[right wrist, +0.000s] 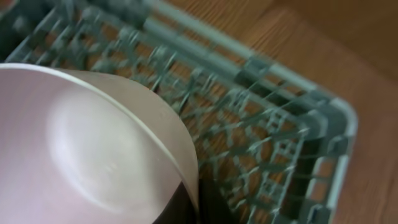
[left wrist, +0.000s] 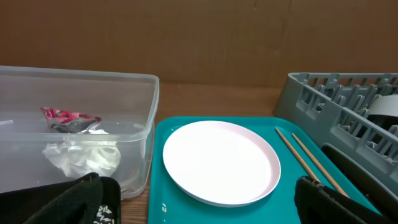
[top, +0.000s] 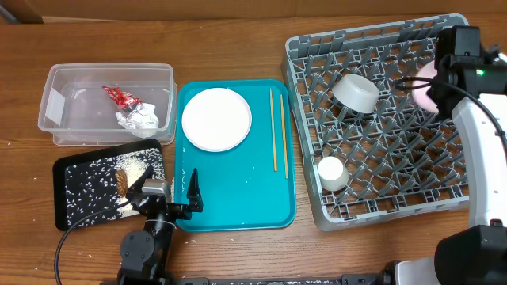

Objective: Sort waste into correct bins and load items into the dishwasher
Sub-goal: 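Lower the pink bowl into the rack's right side and release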

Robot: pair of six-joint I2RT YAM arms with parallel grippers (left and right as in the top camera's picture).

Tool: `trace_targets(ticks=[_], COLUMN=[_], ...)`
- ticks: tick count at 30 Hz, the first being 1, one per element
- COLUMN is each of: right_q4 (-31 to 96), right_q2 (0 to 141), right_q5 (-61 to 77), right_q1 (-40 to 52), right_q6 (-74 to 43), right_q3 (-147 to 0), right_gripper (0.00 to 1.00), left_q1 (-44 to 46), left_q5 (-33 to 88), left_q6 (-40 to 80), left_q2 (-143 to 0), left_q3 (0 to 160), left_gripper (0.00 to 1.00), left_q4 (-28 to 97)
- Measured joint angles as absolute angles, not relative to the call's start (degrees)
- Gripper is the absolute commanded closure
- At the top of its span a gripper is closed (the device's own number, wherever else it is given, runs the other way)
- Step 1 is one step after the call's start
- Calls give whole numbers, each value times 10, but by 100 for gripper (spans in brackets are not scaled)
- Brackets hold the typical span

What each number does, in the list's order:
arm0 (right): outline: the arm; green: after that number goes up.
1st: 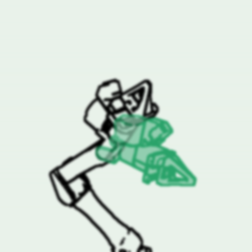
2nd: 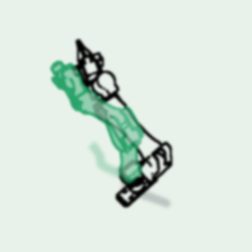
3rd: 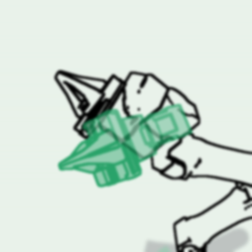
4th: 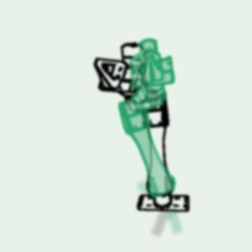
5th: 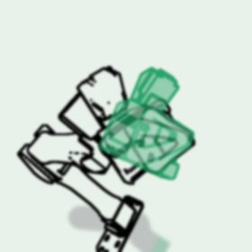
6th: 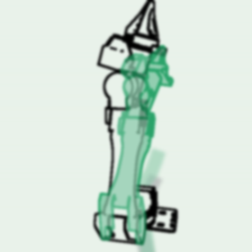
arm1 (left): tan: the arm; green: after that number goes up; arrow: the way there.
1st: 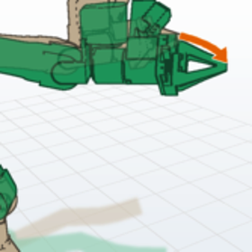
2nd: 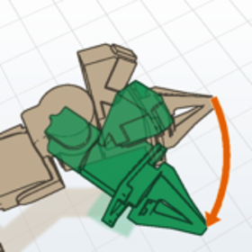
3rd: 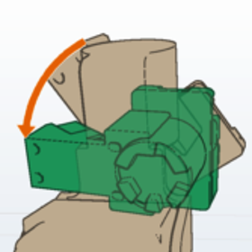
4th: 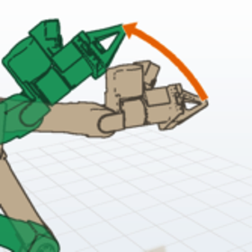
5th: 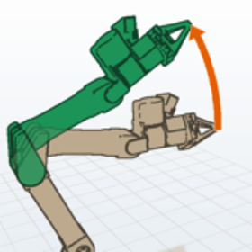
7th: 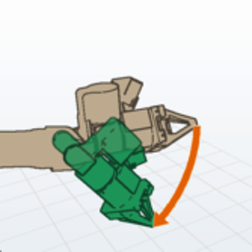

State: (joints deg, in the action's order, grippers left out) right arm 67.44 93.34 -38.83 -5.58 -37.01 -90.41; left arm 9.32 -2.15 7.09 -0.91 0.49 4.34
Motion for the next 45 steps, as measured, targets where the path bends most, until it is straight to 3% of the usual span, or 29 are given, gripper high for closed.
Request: trace_targets(ticks=[8, 17, 28, 45], right_q4=[608, 657, 655, 656], right_q2=[957, 1048, 1082, 1133], right_q5=[-520, -548, -626, -714], right_q1=[-56, -42, 39, 57], right_q6=[-336, -277, -256, -195], right_q3=[-903, -901, -899, -899], right_gripper=[96, 96, 96, 96], left_q1=[93, 93, 93, 93], left_q5=[-22, -22, -22, -22], left_q6=[71, 71, 71, 71], left_q2=[-9, -9, -9, -9], left_q3=[5, 5, 5, 5], left_gripper=[0, 0, 0, 0], left_q4=[43, 43, 43, 43])
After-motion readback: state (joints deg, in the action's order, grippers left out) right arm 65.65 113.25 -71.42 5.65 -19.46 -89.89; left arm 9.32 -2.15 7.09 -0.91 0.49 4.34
